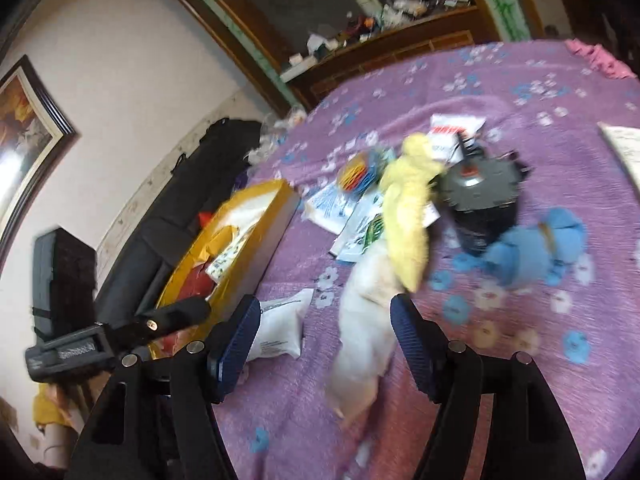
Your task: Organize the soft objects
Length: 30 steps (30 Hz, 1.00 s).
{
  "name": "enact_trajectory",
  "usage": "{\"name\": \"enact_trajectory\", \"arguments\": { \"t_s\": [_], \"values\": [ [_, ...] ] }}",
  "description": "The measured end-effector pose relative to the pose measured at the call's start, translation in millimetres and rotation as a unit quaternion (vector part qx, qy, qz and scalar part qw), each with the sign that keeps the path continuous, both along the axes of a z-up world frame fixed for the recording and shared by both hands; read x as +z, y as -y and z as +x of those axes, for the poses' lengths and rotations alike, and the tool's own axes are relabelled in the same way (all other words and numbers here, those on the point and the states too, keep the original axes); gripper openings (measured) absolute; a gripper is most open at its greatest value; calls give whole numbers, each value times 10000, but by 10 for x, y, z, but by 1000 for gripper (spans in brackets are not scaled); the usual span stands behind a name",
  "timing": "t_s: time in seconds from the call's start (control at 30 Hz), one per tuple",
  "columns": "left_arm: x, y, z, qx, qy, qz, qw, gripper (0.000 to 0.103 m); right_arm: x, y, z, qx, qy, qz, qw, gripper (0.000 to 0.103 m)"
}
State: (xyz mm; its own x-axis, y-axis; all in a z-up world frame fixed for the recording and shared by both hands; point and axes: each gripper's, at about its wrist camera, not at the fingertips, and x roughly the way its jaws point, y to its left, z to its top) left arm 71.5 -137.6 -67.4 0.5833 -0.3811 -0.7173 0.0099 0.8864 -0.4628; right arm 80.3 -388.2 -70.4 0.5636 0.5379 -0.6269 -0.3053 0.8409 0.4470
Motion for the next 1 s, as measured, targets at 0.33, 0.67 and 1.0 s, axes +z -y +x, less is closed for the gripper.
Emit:
{"name": "enact_trajectory", "arguments": {
  "t_s": [0.33, 0.67, 1.0],
  "values": [
    [5, 388, 1259, -311, -586, 121, 9977, 60, -322, 97, 161, 107, 80, 32, 9999, 37],
    [-418, 628, 1975, 449, -1321, 1205, 9829, 40, -463, 64, 378, 214, -103, 191, 9995, 37],
    [-23, 54, 994, 297, -566, -375, 9973, 36, -409, 192, 275, 465, 8, 749, 9961, 37]
  ]
}}
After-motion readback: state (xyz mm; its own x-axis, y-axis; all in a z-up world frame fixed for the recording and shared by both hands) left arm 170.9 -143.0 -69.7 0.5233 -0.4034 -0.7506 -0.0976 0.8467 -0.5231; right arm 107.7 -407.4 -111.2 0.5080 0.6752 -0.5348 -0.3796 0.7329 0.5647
